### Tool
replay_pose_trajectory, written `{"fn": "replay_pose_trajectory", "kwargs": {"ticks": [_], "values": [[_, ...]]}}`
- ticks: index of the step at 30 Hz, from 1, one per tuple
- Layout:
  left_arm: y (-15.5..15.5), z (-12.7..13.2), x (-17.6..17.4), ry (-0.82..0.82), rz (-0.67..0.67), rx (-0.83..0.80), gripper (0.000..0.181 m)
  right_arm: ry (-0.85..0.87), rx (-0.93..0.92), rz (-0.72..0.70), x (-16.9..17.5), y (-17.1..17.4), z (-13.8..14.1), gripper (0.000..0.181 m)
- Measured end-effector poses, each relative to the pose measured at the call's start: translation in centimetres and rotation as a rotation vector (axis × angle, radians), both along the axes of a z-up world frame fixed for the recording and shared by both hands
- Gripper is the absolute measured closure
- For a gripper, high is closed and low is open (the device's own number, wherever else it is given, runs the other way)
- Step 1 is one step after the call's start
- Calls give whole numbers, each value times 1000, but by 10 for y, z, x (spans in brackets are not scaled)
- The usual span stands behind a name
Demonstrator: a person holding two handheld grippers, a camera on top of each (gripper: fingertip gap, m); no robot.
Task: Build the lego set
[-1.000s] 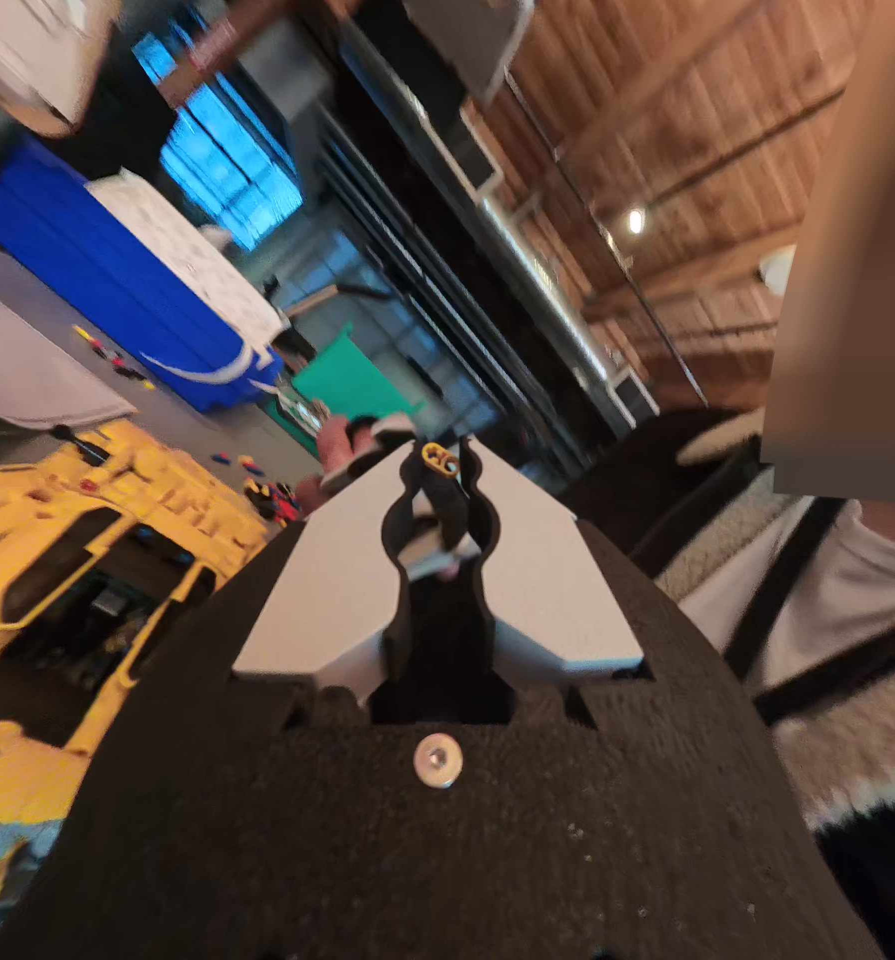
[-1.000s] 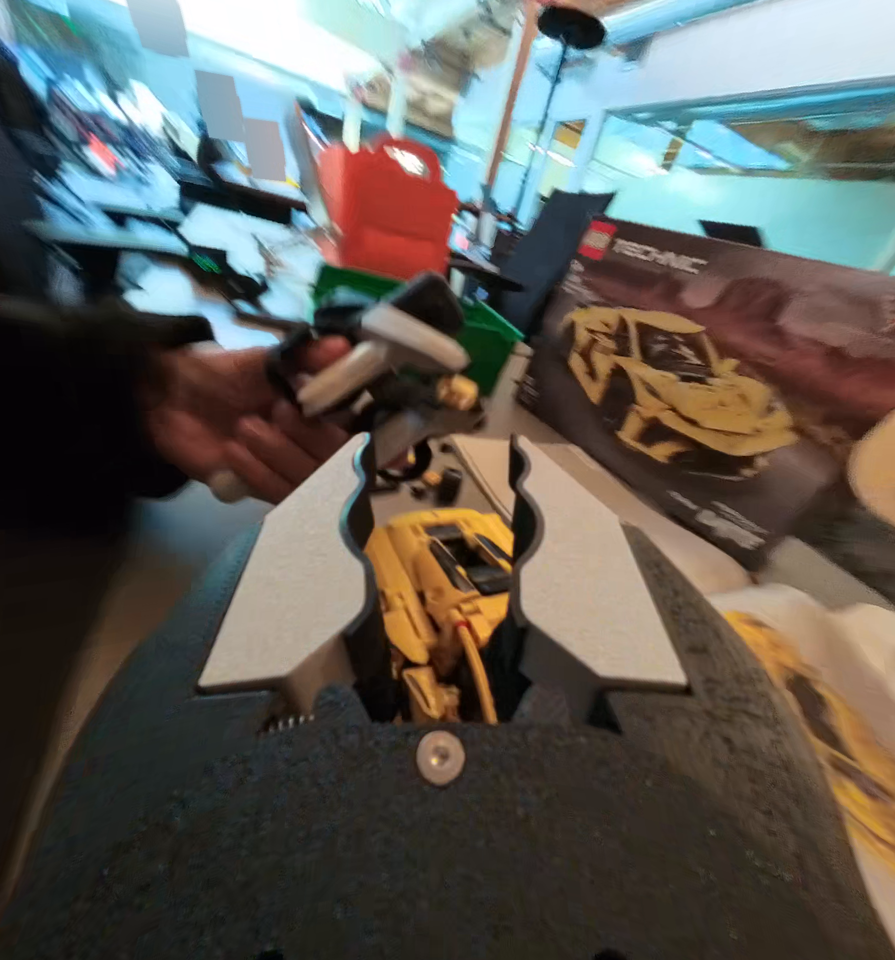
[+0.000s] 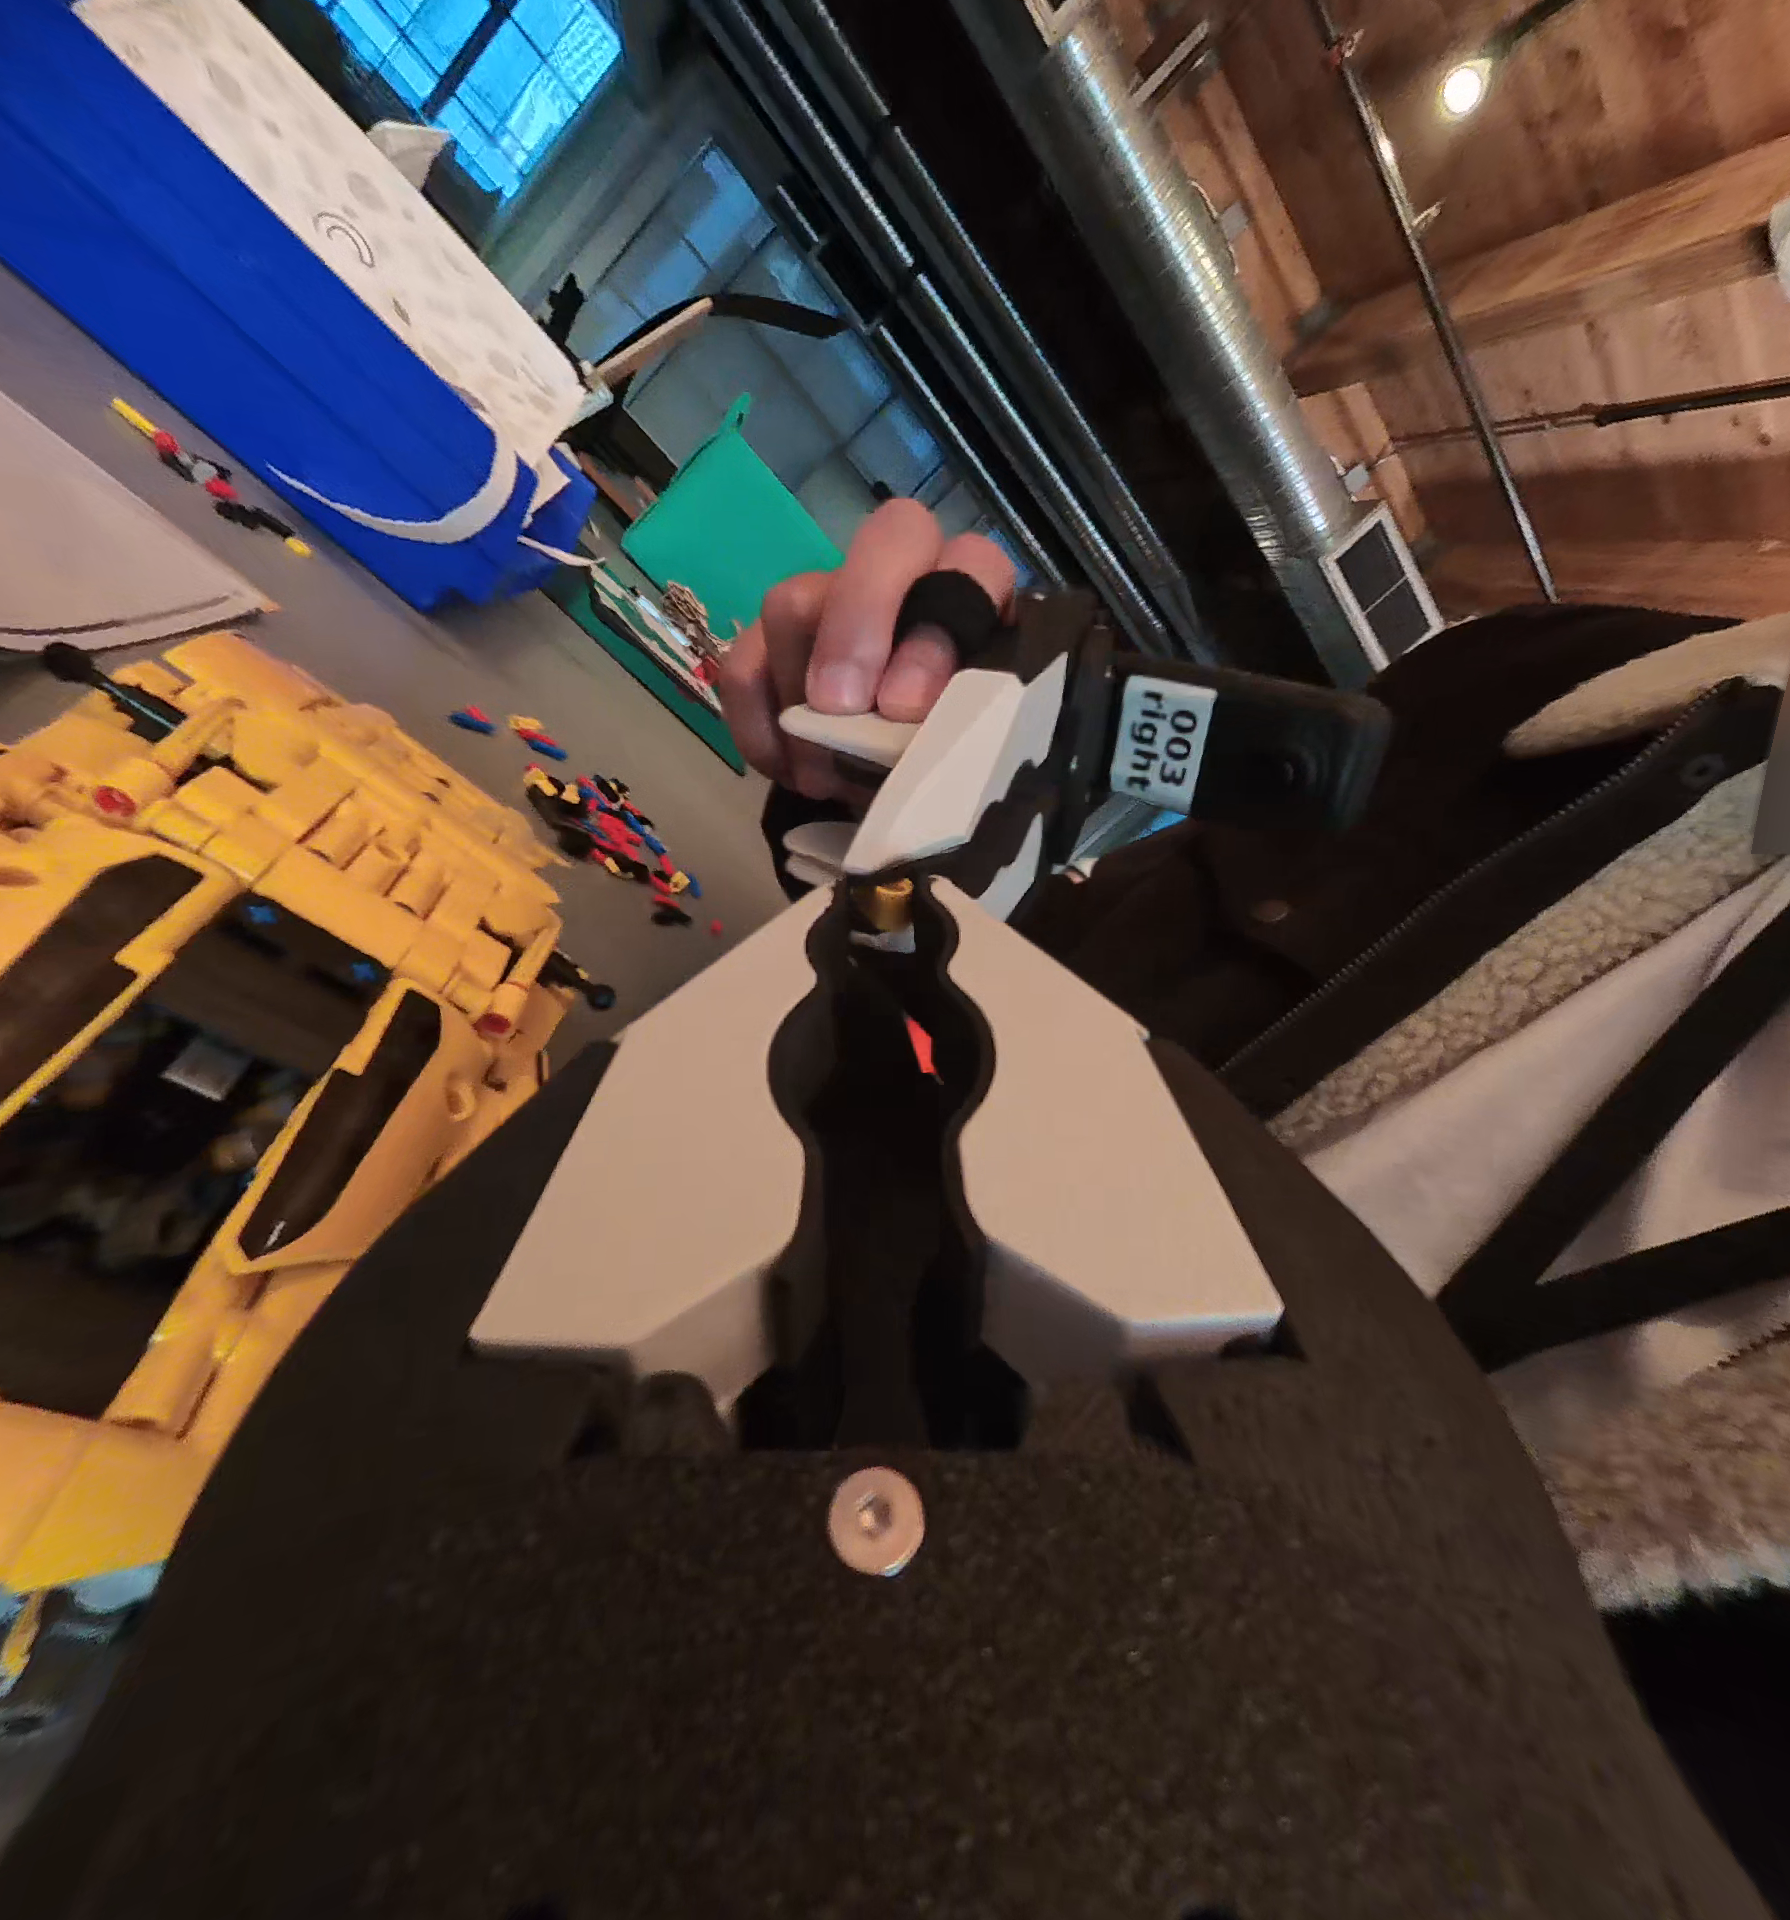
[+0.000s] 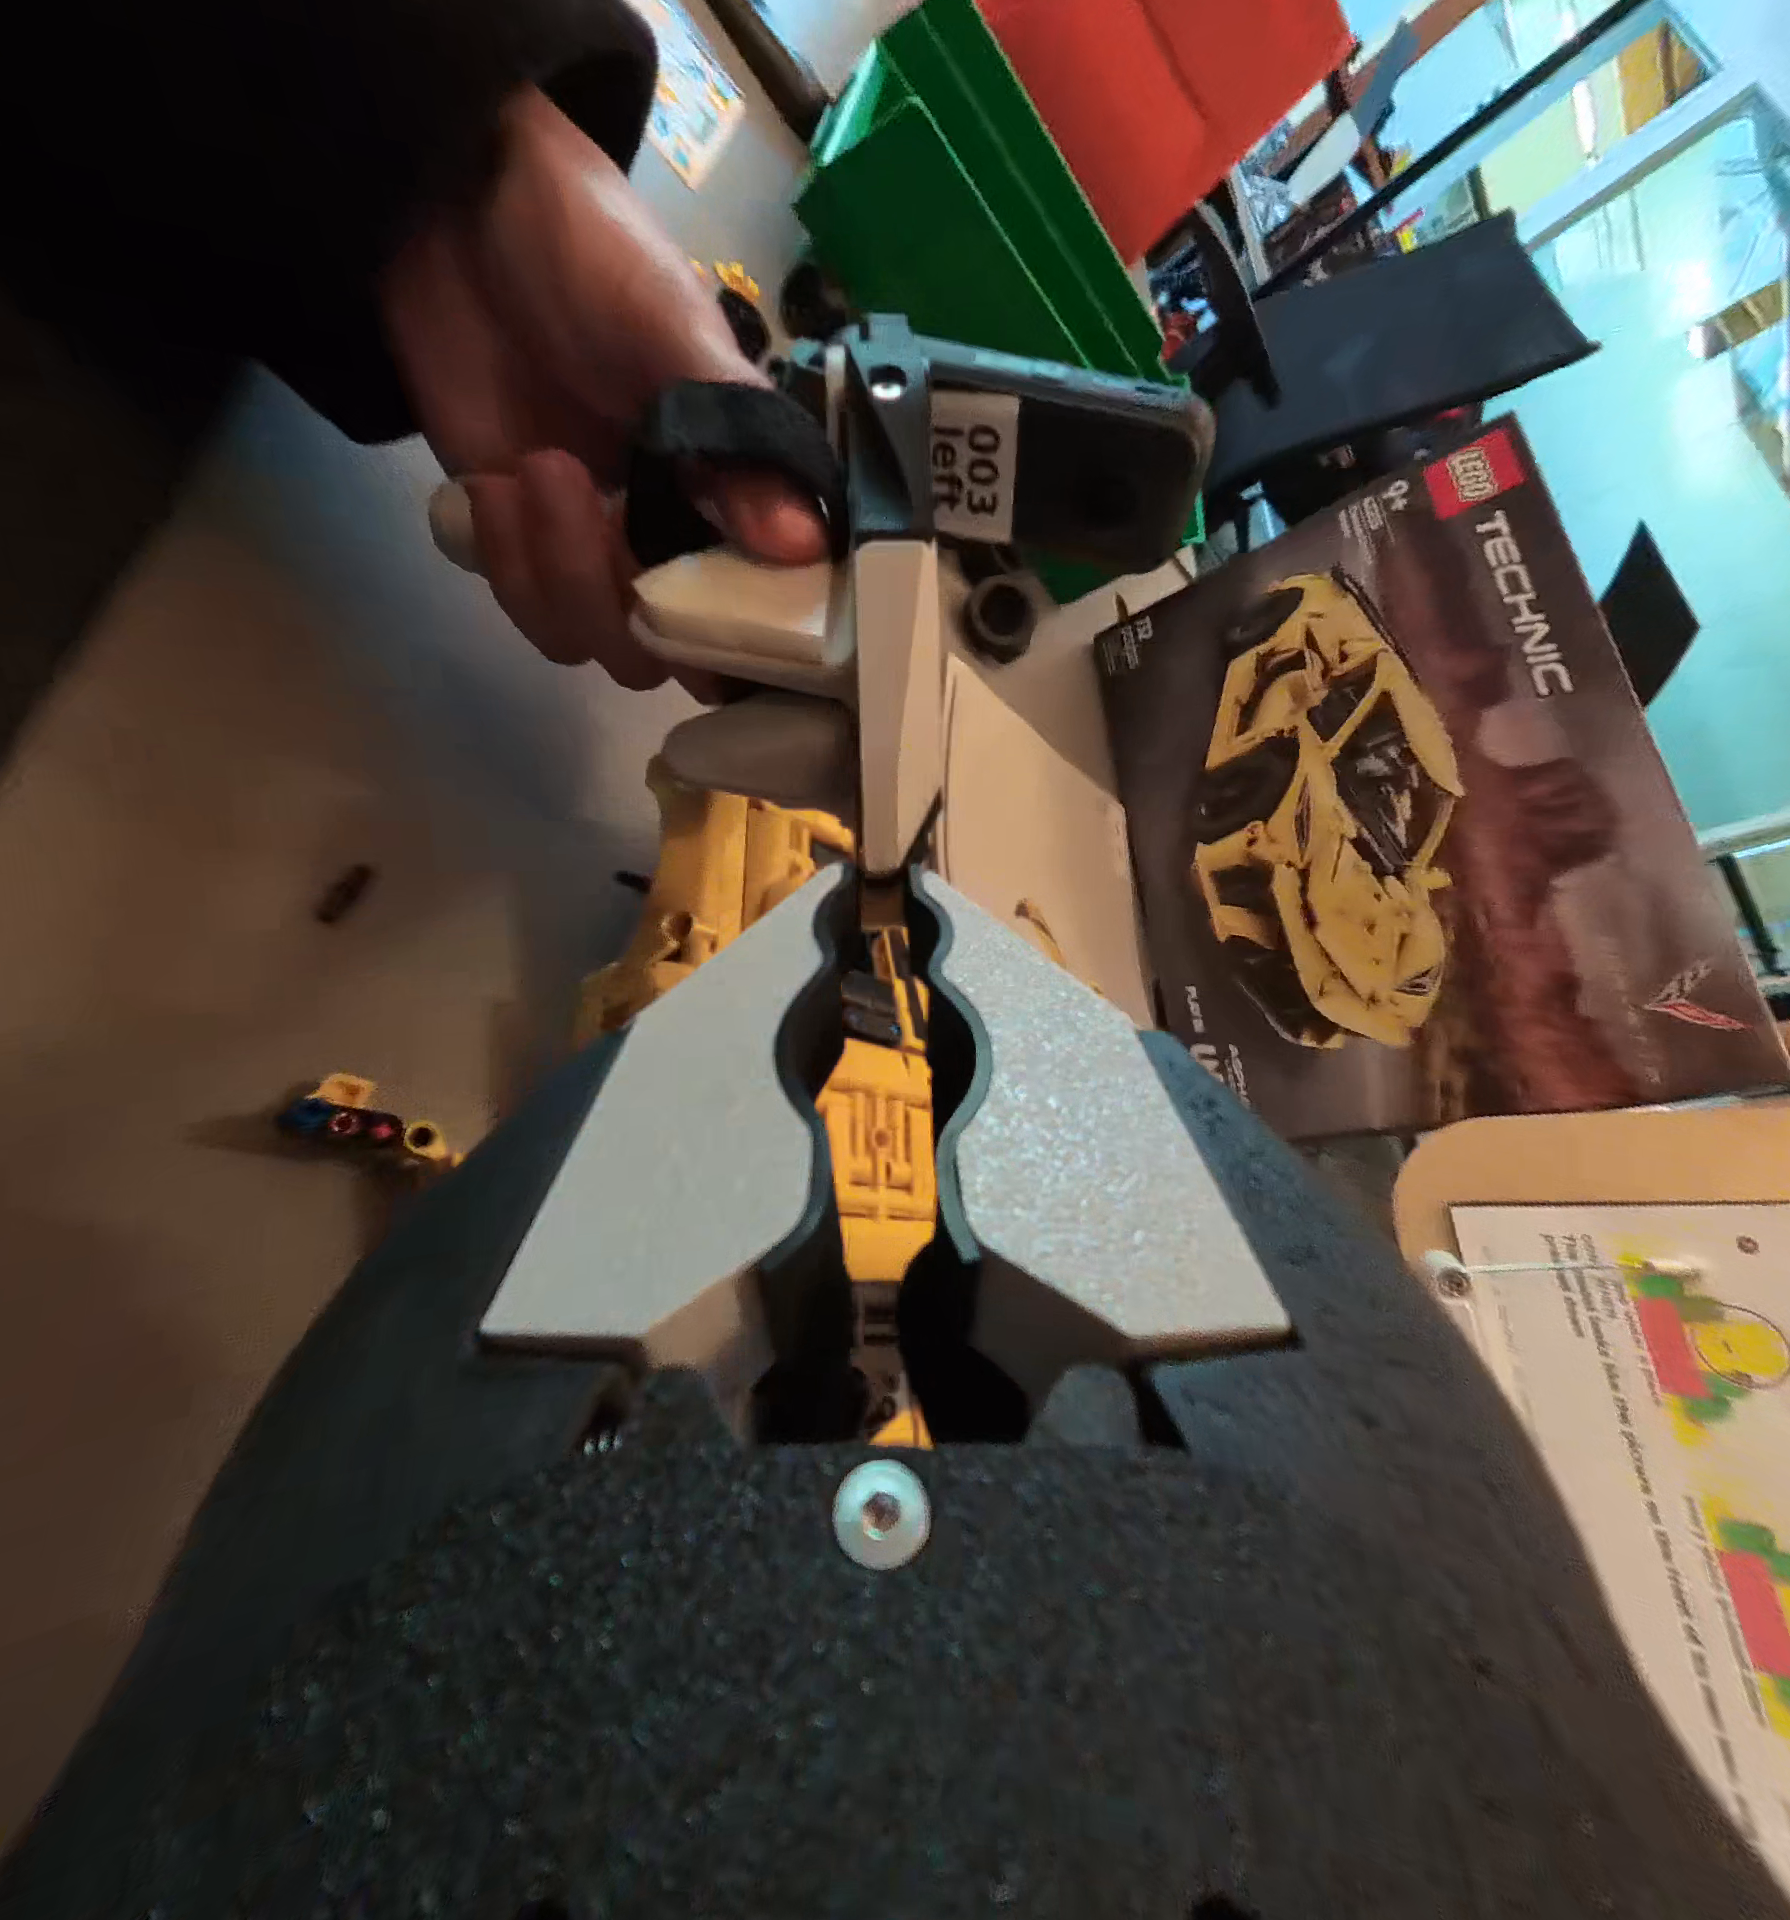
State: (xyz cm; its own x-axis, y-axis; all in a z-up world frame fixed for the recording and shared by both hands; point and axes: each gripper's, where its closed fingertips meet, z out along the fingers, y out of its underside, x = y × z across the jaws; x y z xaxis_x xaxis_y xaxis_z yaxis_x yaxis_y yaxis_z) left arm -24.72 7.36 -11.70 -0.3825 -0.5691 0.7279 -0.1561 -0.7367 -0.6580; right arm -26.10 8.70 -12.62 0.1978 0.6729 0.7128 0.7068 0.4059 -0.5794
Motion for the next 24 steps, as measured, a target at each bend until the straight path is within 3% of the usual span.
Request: {"fn": "replay_pose_trajectory", "kwargs": {"ticks": [4, 7, 11, 16, 19, 24], "values": [[6, -5, 3, 35, 52, 24, 171, -16, 9, -69, 4, 6, -4, 175], [9, -8, 4, 71, 115, 149, 175, 7, 2, -130, 5, 9, -6, 175], [17, -1, 0, 75, 240, 371, 174, 274, -250, -185, 12, 9, -2, 162], [2, 24, -8, -67, 242, 502, 175, 745, -771, 15, 15, -11, 18, 152], [-9, 28, -7, -100, 191, 491, 175, 922, -823, 136, 13, -18, 37, 162], [-12, 27, -5, -96, 176, 492, 174, 932, -864, 187, 3, -23, 34, 167]]}}
